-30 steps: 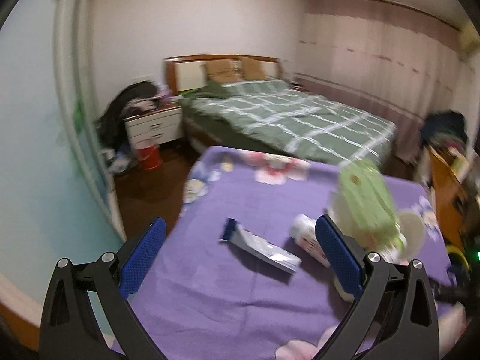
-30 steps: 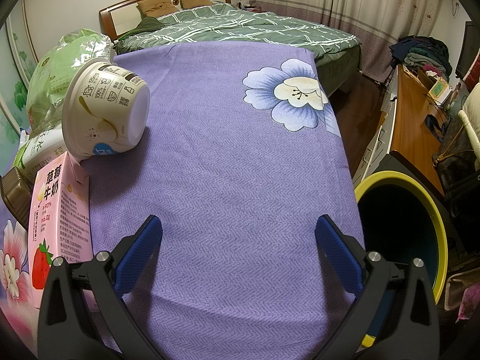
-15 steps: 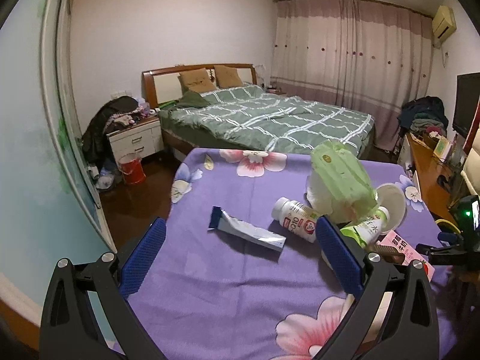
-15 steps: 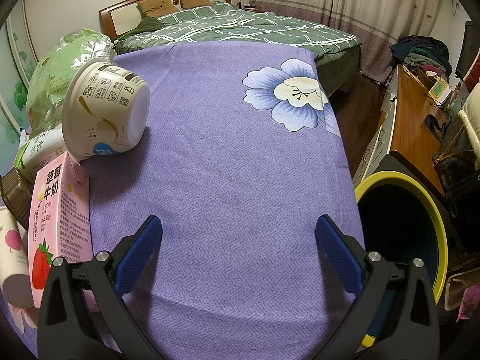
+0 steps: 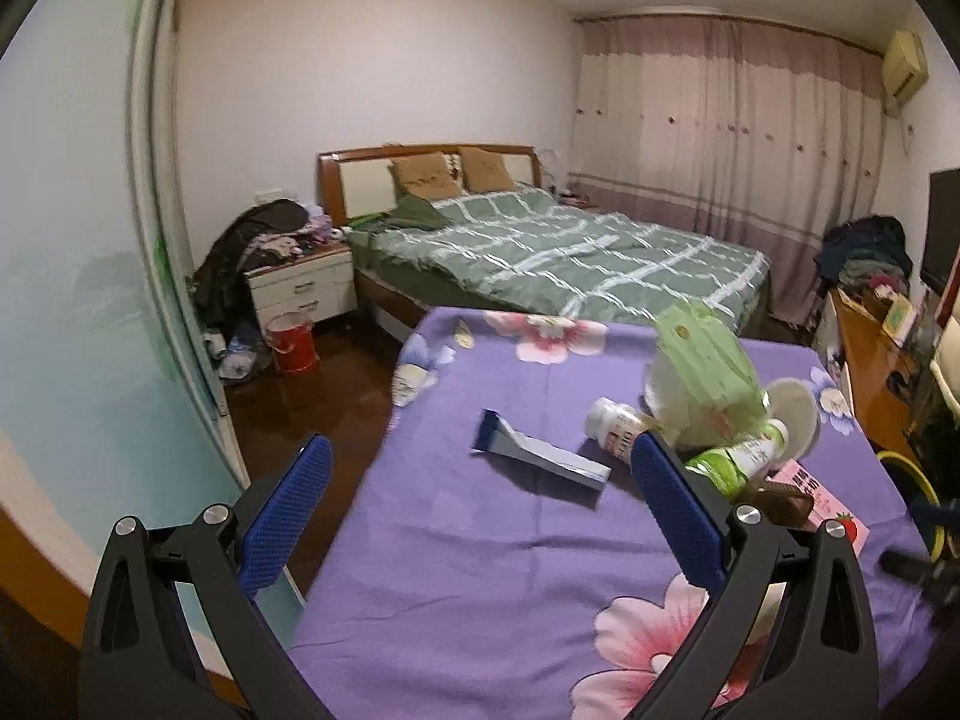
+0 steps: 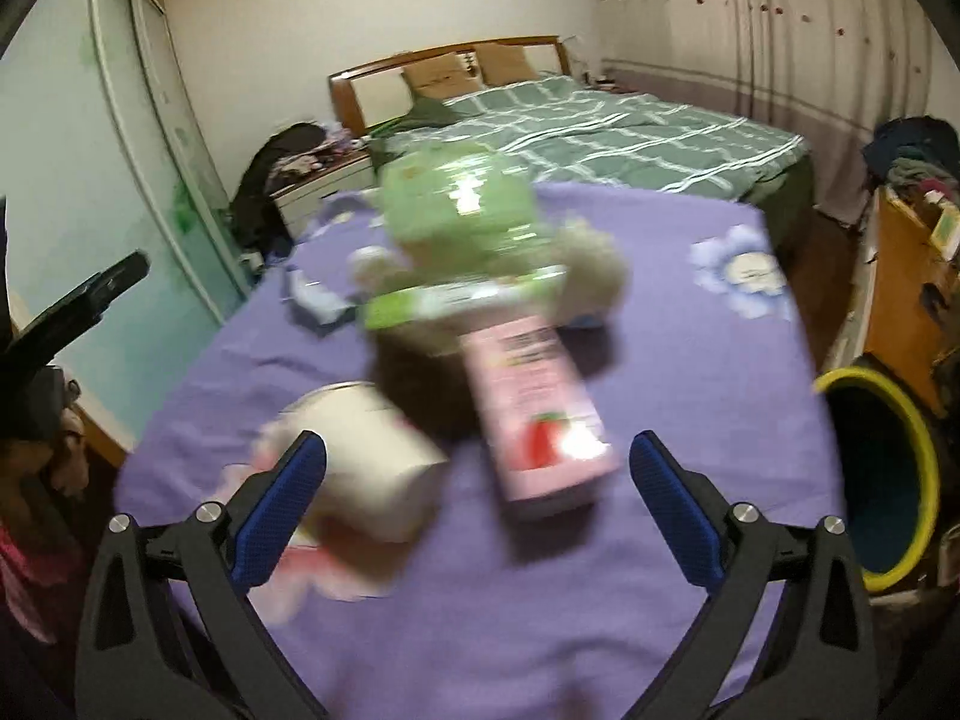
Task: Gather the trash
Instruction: 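Grasp the white leaf-printed paper cup with the right tool, then carry the paper cup with the right tool into the bin and release, then close the left tool on the brown square container, then carry the brown container with the left tool over the bin and open, then grasp the green plastic bag with the right tool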
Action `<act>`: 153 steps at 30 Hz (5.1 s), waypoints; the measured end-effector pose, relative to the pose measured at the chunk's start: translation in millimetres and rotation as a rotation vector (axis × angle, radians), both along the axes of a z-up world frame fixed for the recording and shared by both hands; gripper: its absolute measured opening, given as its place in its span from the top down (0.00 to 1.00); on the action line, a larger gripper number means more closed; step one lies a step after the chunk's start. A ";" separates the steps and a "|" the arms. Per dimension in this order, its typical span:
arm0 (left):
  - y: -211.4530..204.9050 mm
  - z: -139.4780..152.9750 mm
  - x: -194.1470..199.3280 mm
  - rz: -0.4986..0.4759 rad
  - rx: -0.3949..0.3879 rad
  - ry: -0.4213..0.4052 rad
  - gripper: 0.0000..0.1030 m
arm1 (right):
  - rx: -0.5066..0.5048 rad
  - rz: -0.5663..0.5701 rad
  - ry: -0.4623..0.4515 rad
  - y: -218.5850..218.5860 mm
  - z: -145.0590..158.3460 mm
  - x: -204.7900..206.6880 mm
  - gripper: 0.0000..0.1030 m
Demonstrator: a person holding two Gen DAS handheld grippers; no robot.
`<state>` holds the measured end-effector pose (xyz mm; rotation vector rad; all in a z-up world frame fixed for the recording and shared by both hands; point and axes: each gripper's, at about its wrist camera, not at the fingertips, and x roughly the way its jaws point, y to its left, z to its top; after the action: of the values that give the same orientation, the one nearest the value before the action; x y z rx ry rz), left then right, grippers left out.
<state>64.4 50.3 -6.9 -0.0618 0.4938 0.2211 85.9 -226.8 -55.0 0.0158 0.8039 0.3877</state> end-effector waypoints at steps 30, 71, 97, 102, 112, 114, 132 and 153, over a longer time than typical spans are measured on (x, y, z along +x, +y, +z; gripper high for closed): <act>3.3 -23.1 -2.9 -0.112 -0.062 0.029 0.05 | -0.070 -0.257 0.002 71.1 -46.8 -1.2 0.21; -184.3 -113.6 108.2 -0.434 0.021 0.326 0.05 | -0.058 -0.856 0.007 -273.3 -35.7 66.1 0.15; -185.7 -107.2 103.8 -0.479 -0.001 0.343 0.33 | -0.026 -0.823 -0.022 -268.0 -30.4 49.7 0.15; -202.4 -79.4 90.0 -0.528 0.001 0.303 0.33 | -0.029 -0.821 -0.043 -271.1 -25.9 40.1 0.15; -314.7 -47.9 106.8 -0.787 0.004 0.298 0.33 | -0.040 -0.868 -0.065 -300.5 -22.4 6.3 0.15; -341.8 -49.3 113.3 -0.825 0.018 0.307 0.33 | -0.047 -0.885 -0.066 -309.1 -22.9 -0.9 0.15; -541.4 -107.4 174.7 -0.996 0.059 0.483 0.13 | -0.048 -0.975 -0.001 -368.4 -42.3 -37.4 0.15; -184.7 0.4 85.0 -0.459 0.016 0.153 0.07 | -0.013 -0.528 -0.052 -181.7 -16.6 33.3 0.15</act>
<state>149.5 -134.4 -6.5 0.0848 0.6443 -0.2218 119.1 -408.6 -71.6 0.2006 0.7197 -0.1160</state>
